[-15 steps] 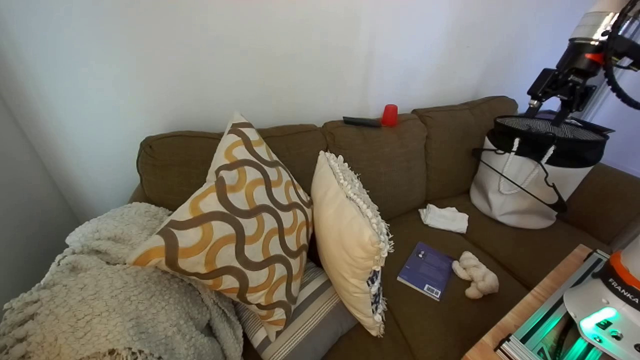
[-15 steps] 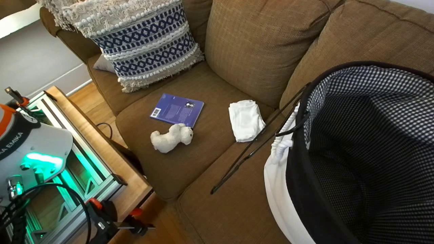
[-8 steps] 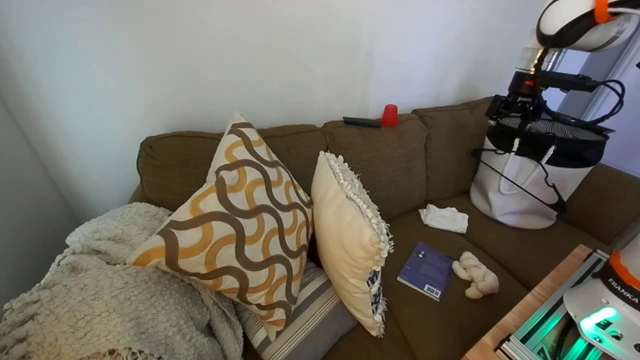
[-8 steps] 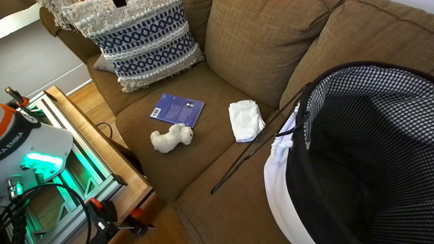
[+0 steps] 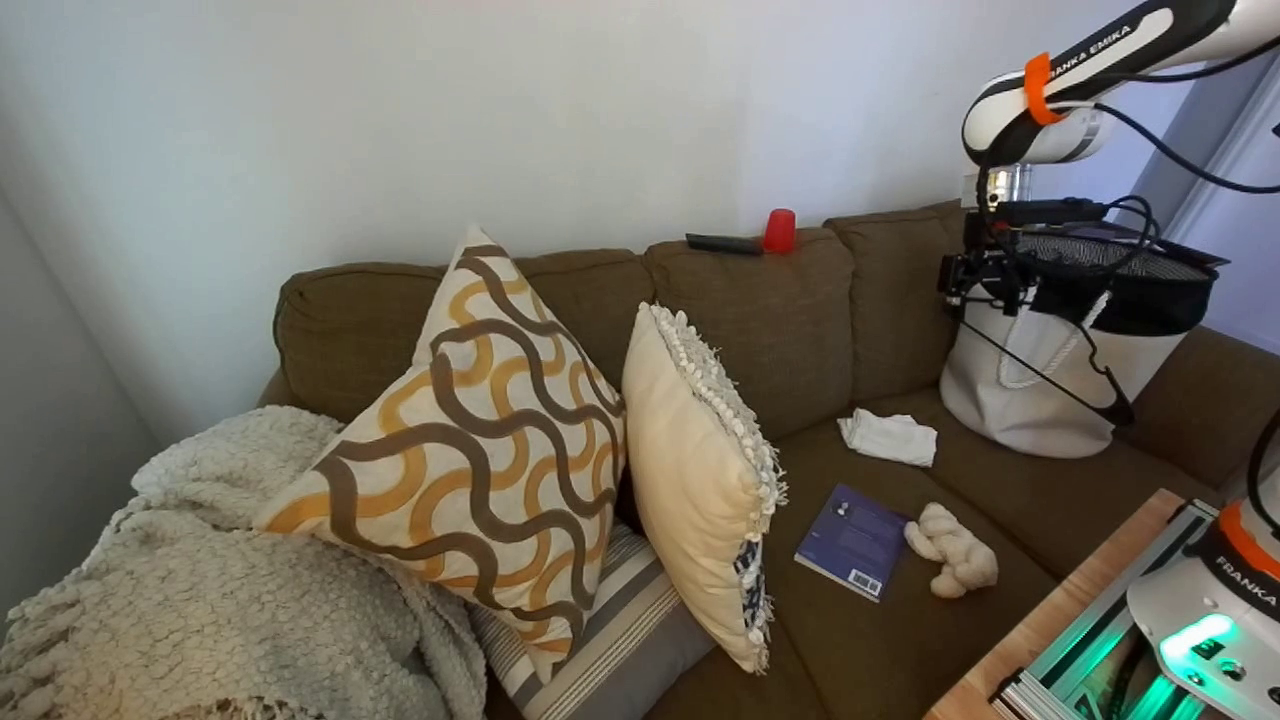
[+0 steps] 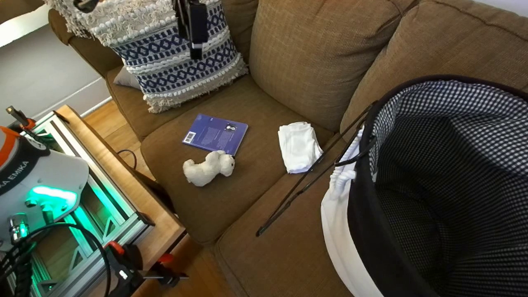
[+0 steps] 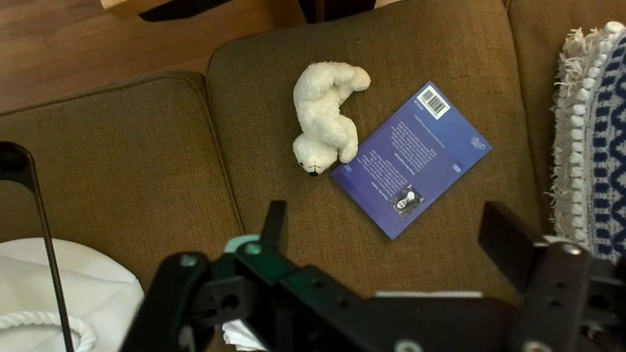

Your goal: Put the book on the back of the sofa

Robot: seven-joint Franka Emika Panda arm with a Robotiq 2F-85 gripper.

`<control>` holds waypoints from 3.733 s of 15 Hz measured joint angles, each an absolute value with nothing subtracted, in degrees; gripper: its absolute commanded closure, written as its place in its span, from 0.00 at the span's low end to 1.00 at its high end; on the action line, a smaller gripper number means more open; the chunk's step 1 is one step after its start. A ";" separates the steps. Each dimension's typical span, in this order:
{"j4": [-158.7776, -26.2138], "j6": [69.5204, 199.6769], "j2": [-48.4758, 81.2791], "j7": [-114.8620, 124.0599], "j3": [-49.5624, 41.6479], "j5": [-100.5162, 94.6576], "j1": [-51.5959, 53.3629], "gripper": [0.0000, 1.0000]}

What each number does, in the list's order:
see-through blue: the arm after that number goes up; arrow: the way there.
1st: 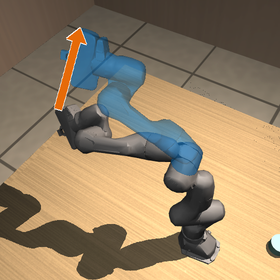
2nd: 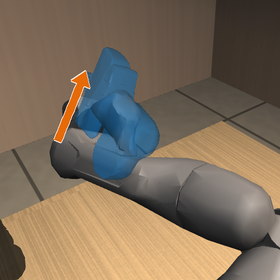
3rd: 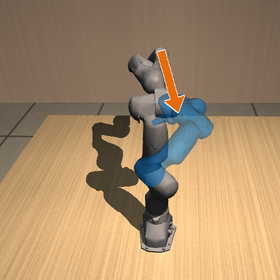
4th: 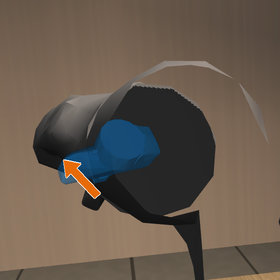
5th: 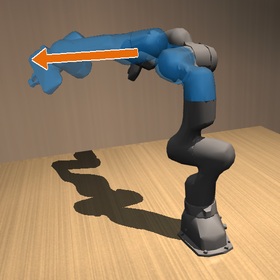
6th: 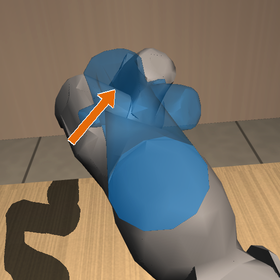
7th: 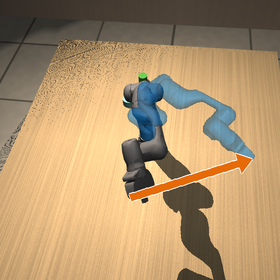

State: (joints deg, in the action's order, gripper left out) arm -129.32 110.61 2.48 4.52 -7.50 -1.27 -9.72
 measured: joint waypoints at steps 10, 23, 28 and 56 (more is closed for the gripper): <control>-126.32 115.66 14.70 -13.32 -7.26 0.78 -10.02 0.00; -107.94 115.06 45.23 -28.33 -1.61 -1.93 -11.23 0.00; -108.03 123.62 47.60 -29.67 1.20 0.72 -12.56 0.00; -104.57 135.88 63.62 -73.30 10.62 5.55 -40.19 0.00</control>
